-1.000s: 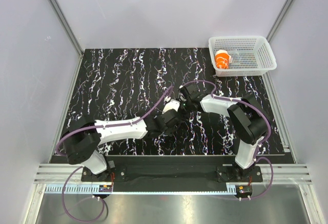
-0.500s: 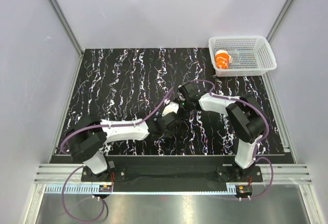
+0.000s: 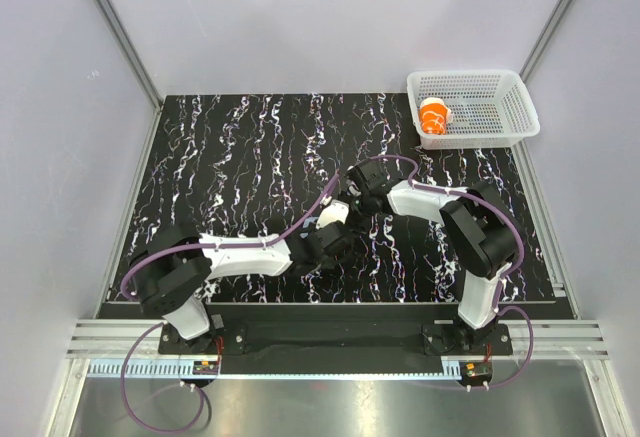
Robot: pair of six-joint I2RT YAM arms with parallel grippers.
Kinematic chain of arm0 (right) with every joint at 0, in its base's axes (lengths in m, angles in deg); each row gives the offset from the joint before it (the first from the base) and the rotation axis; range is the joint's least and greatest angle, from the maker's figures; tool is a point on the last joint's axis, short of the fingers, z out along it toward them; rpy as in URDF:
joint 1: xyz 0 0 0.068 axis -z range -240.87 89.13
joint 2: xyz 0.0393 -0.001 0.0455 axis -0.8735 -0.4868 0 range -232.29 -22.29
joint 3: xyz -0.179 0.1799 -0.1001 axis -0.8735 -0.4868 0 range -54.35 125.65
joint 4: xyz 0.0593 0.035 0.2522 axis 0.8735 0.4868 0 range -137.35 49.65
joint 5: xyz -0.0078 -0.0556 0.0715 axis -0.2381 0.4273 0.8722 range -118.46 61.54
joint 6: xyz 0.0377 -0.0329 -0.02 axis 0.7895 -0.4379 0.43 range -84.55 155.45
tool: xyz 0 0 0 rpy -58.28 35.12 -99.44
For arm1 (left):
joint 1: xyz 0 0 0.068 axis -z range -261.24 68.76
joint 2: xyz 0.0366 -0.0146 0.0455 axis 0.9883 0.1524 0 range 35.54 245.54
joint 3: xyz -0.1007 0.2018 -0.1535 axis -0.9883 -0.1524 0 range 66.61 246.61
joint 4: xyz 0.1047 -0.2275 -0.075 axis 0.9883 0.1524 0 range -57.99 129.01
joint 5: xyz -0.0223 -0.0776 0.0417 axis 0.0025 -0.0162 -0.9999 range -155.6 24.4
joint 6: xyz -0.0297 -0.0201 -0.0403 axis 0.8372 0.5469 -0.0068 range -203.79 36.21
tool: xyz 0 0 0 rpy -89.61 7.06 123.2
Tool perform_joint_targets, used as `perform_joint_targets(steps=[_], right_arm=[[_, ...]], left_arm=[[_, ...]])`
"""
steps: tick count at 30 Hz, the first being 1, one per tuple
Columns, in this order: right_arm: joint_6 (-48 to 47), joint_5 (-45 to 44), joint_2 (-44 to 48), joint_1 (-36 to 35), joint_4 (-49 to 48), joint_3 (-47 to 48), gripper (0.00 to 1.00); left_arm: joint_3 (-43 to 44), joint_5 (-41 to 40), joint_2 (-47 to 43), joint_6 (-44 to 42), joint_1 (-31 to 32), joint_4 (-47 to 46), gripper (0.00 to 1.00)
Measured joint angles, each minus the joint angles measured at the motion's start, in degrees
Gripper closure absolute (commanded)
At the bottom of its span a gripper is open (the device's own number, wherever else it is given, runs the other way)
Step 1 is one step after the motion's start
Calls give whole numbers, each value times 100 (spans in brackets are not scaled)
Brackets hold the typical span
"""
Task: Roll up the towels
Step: Roll the towel
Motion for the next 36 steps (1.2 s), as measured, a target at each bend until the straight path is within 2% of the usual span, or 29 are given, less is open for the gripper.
perform_joint_targets(steps=[2,3,6,10,17,24,31,36], right_arm=[[-2,0,0,0,0,0,59],[-2,0,0,0,2,0,46],[-33,4,0,4,92,0,24],[-142,2,11,72,299,13,17],[-352,-79,308,763,754,22,8],[-442,-378,1106,1279,929,7,7],[-308,-243,2046,1266,146,-669,11],[-109,85,2199,1266,-557,-1276,13]], left_arm=[[-31,9,-13,-15,0,-48,94],[-48,20,-26,-31,-2,-72,94],[-190,162,-114,-76,-70,-308,96],[-498,592,-319,-107,-323,-761,96],[-940,1532,-610,-107,-798,-1394,97],[-1217,2597,-691,-59,-1283,-1926,96],[-1582,3950,-745,291,-2096,-2483,98],[-1858,4802,-737,664,-2651,-2833,98]])
